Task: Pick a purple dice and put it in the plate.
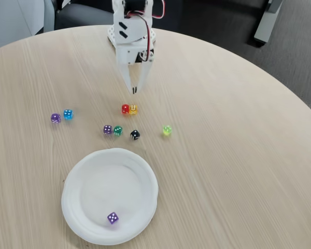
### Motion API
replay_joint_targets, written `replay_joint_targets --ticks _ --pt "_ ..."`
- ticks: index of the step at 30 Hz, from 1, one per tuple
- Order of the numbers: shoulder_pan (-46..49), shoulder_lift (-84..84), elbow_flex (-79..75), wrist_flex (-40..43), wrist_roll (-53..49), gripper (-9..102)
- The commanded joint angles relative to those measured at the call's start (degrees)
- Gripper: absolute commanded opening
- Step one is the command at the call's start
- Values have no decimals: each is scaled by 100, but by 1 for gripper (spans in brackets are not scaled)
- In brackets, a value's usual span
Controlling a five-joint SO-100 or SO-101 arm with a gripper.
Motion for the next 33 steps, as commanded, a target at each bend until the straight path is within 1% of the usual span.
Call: replay_joint_targets --ticks 1,4,7,9,14,19,22,25,33 --pt "44 202 -9 70 -220 0" --pt "0 343 -9 554 -562 0" --pt "0 703 -9 1116 -642 0" --pt "-44 1125 -9 1266 -659 0" --pt "-44 1951 -9 1292 -694 0" --pt "-44 2039 -9 1292 -316 1" --pt "-44 2039 -9 1292 -325 4" --pt "-44 2039 -9 1292 325 4" --pt "26 2039 -9 1292 352 4"
